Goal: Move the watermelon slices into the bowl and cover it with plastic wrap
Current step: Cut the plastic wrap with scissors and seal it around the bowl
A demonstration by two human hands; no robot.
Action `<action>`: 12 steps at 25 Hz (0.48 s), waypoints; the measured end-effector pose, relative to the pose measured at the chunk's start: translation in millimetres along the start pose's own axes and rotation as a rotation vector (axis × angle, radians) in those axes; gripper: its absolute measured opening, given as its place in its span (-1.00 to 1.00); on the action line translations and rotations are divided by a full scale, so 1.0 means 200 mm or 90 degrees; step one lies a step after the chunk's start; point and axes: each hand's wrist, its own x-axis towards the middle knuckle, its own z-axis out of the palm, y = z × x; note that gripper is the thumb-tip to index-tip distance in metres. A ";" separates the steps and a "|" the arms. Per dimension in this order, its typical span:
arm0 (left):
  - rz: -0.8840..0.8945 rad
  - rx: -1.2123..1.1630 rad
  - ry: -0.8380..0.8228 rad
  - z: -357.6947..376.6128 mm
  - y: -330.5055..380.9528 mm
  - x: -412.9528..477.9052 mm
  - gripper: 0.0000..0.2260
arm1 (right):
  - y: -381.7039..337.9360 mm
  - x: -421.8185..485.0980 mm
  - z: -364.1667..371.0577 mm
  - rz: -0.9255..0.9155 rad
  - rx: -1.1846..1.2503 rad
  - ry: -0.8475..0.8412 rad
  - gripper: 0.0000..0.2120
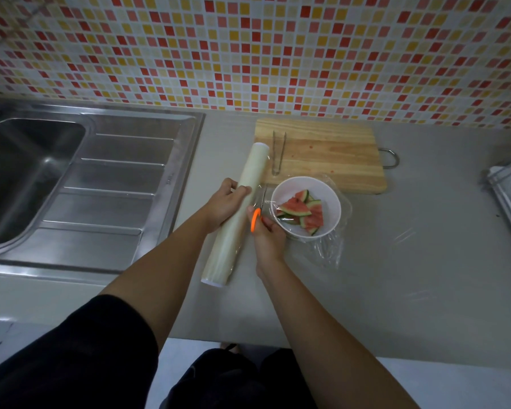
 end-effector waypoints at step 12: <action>-0.011 0.025 -0.006 -0.04 0.00 -0.02 -0.73 | -0.02 0.04 0.05 0.008 -0.003 0.024 -0.83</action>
